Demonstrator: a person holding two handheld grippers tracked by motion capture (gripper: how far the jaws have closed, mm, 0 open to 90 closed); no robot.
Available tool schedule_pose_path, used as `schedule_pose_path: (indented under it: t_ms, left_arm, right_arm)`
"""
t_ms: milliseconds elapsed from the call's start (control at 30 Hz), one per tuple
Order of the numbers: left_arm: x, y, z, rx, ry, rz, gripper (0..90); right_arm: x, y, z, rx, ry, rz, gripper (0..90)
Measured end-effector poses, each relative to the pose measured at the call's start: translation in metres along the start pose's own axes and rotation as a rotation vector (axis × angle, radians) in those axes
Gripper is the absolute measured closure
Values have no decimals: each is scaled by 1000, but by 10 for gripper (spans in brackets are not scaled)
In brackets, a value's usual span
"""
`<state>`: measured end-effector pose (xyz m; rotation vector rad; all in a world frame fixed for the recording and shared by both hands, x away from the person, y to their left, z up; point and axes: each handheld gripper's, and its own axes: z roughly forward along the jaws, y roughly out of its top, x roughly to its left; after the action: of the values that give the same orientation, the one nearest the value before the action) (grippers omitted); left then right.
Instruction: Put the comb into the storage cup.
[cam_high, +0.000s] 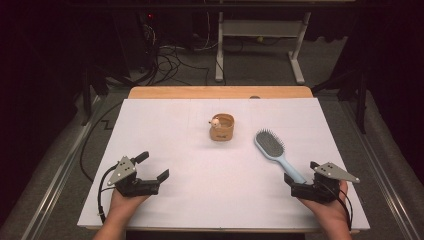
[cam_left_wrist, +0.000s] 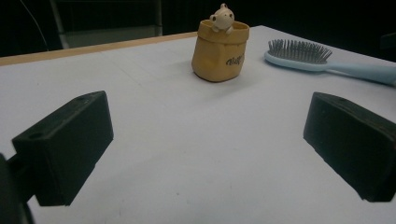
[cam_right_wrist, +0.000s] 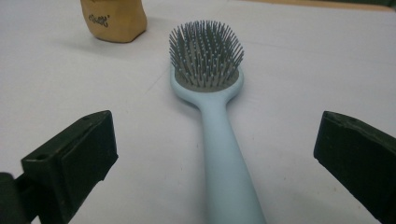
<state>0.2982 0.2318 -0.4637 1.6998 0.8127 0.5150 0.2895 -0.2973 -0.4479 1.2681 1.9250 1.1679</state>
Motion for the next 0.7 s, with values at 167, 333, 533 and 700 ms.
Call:
schedule_pose_path:
  t_ms: [167,333,533,700]
  left_arm:
    - [-1,0,3,13,-8,1,0]
    - [0,0,3,13,-13,-1,0]
    - [-1,0,2,19,-17,0,0]
    - [-2,-1,2,17,-20,7,0]
  right_arm:
    - [0,-1,2,14,-8,-7,1]
    - [-1,0,3,10,-18,-1,1]
    - [-1,4,7,42,-30,-12,1]
    - [-3,4,11,77,-30,-8,1]
